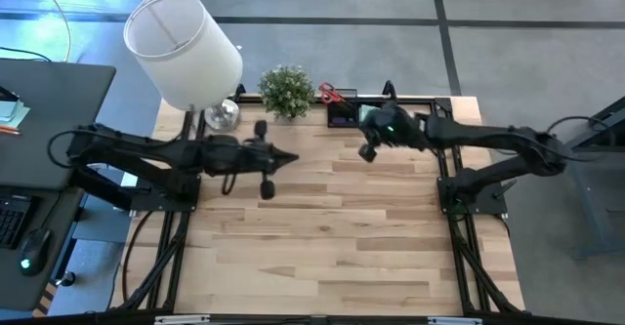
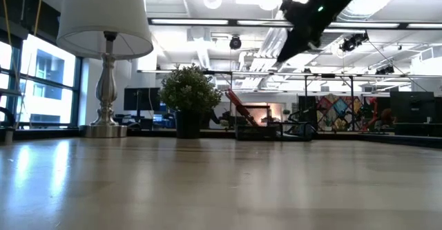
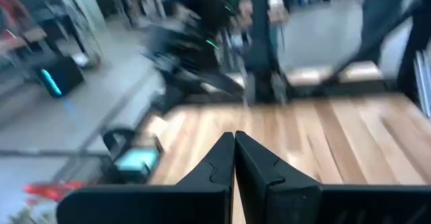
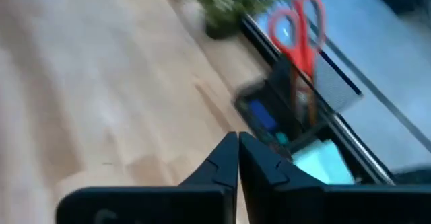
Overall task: Pick and place office supplies into organizer
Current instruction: Return to Home Position
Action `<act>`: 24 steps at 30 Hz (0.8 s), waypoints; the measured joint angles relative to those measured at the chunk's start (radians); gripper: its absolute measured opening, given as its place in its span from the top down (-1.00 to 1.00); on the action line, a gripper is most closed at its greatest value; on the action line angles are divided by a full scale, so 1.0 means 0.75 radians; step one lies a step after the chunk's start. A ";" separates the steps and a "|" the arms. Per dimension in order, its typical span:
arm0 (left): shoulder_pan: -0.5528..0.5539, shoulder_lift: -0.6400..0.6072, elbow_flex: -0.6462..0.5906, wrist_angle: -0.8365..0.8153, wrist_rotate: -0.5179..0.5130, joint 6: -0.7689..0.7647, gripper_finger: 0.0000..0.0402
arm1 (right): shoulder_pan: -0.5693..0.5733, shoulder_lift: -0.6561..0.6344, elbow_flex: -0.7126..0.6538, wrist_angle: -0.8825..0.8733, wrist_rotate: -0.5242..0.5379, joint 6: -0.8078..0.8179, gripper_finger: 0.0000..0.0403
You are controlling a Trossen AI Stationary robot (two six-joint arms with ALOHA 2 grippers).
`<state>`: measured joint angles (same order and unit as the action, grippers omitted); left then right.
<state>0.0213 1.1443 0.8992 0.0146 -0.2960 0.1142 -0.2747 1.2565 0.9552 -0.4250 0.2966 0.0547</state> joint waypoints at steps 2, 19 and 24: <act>-0.006 -0.088 -0.056 0.039 -0.014 0.015 1.00 | 0.034 -0.109 -0.088 0.066 -0.028 -0.014 0.97; -0.002 -0.988 -0.716 0.131 0.195 -0.019 1.00 | 0.026 -1.110 -0.916 0.743 -0.477 -0.012 0.99; -0.003 -1.223 -0.813 0.114 0.280 -0.048 1.00 | 0.027 -1.358 -1.024 0.734 -0.510 0.043 0.99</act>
<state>0.0193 0.2271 0.2891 0.1002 -0.0861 0.0779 -0.2543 0.2383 0.1869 0.1255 -0.0861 0.0870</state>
